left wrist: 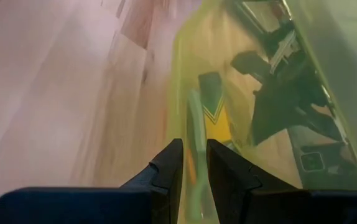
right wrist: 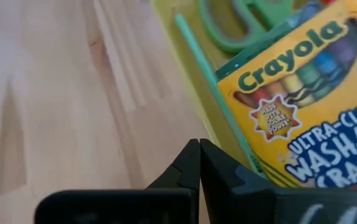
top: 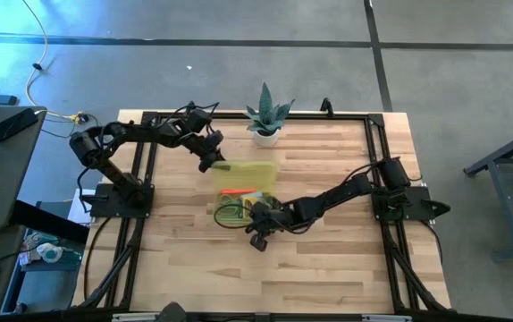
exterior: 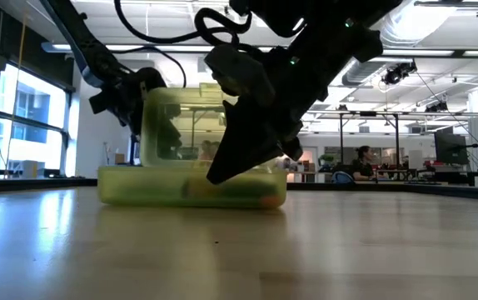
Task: Pack school essentials
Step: Close the yellow supply box
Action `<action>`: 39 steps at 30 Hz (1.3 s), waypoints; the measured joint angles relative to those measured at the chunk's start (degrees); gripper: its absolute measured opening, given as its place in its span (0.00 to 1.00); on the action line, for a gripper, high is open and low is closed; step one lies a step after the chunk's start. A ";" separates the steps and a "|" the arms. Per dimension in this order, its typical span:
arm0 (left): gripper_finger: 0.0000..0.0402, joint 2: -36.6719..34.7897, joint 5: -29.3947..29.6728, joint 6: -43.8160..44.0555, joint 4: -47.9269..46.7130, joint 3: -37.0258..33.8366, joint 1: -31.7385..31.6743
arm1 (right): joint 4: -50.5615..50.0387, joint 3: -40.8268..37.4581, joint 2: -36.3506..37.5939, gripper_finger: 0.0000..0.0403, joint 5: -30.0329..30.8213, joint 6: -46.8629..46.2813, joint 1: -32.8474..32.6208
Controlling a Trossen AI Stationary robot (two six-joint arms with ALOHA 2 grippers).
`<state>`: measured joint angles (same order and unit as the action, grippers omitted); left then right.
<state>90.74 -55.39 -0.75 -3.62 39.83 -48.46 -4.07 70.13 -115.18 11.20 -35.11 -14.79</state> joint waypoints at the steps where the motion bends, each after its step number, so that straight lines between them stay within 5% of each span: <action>1: 0.15 0.00 0.10 0.00 -0.24 0.00 0.26 | -0.03 0.01 0.01 0.00 0.48 -0.53 0.00; 17: 0.15 0.00 1.21 -4.38 -8.14 0.00 7.67 | -0.05 -0.01 0.02 0.00 8.72 -6.30 -0.07; 24: 0.15 -0.11 6.99 -5.04 -8.71 0.02 10.43 | -0.01 -0.03 0.02 0.00 2.12 -5.54 -0.26; 39: 0.15 -0.11 8.13 -5.90 -8.71 0.07 14.72 | -3.14 -0.03 0.68 0.00 1.40 -3.88 -1.82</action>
<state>90.63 -47.26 -6.66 -12.34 39.90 -33.74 -7.21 70.11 -114.49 12.60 -38.99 -16.61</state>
